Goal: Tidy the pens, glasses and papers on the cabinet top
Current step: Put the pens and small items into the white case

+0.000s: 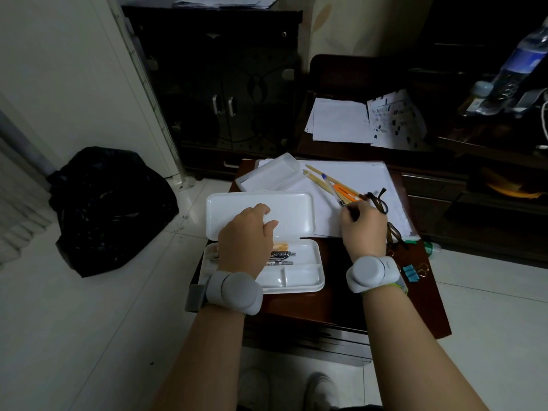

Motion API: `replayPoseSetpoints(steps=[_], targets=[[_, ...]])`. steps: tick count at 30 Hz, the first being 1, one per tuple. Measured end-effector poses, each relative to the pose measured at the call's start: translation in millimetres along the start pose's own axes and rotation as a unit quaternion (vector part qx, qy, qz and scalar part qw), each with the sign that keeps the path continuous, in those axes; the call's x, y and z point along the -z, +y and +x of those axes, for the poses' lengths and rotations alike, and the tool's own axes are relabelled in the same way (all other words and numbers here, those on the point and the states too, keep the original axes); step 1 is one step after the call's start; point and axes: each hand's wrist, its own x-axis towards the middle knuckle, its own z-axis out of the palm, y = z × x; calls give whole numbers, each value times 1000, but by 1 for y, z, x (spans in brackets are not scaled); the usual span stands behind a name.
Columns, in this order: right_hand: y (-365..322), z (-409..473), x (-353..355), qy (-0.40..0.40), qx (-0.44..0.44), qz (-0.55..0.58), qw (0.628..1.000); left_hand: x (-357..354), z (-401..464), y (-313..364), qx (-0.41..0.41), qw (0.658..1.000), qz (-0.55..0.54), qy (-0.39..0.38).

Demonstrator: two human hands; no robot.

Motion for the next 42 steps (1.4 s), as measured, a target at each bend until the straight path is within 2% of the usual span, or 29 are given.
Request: replayPoseSetpoints(steps=[5,9,12,16,18,22,26,32,37,42], targets=[[-8,1,11,60,14,52,997,1,-1,0,-5,1000,-6,3],[-22,7,25,78,-62,216,971,2,0,2,-26,999,-18,43],[-28,9,36,45,-91,306,947,2,2,2,-37,995,-34,83],[-30,9,44,-46,-90,351,931,3,4,1,-79,985,-76,134],[-32,7,45,-96,-90,361,923,4,5,5,-107,983,-93,116],[-36,-2,40,-189,-97,361,908,0,4,10,-151,983,-107,18],[-41,-11,34,-232,-112,360,896,-2,1,16,-134,981,-131,-48],[-44,-19,28,-278,-126,381,873,0,0,16,-119,985,-116,-55],[-42,-20,26,-291,-117,361,878,3,2,12,-100,990,-84,-62],[-38,-17,21,-263,-128,333,897,7,1,8,-68,992,-79,-70]])
